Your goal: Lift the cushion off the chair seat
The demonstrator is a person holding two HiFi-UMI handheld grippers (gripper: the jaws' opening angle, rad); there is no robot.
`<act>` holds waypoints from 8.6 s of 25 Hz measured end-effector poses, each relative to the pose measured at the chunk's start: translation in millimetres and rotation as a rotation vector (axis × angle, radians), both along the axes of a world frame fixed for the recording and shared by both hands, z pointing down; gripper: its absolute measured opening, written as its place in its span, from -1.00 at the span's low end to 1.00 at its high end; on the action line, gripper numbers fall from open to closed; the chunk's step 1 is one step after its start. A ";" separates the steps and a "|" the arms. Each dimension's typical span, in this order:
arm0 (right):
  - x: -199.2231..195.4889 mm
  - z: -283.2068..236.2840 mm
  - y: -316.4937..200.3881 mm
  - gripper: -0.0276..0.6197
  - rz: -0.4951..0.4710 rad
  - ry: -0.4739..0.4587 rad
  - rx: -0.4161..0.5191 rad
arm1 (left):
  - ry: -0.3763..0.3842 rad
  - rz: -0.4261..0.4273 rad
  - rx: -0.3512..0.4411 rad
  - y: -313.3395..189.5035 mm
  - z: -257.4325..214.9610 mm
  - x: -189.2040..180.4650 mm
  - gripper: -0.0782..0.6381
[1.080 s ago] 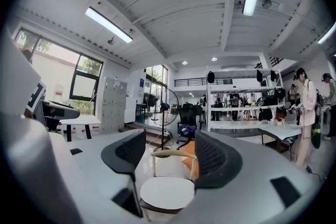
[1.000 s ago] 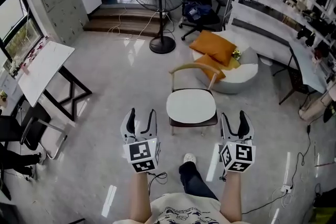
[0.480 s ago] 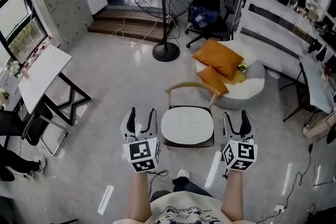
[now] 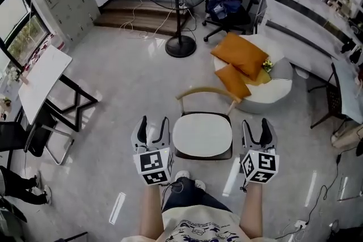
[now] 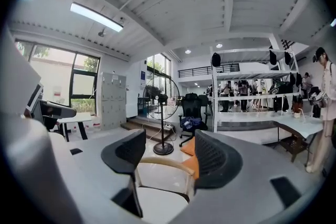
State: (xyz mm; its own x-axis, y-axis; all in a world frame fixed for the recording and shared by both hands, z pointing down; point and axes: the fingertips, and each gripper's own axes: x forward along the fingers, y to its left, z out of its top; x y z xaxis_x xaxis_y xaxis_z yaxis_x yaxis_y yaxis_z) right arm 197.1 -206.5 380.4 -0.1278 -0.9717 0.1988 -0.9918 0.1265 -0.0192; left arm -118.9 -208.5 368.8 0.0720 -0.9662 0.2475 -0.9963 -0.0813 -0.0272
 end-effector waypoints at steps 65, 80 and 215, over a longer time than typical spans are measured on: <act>27.7 617.5 -176.0 -0.08 -0.051 0.089 -0.883 | 0.033 0.078 -0.963 -179.2 634.8 8.7 -0.05; 39.0 679.8 -173.8 -0.07 -0.027 0.100 -0.953 | 0.028 0.074 -1.060 -171.6 705.0 0.1 -0.05; 13.2 -89.6 -13.2 -0.73 0.049 -0.009 0.122 | 0.137 -0.022 0.023 -25.8 -67.4 -19.2 -0.71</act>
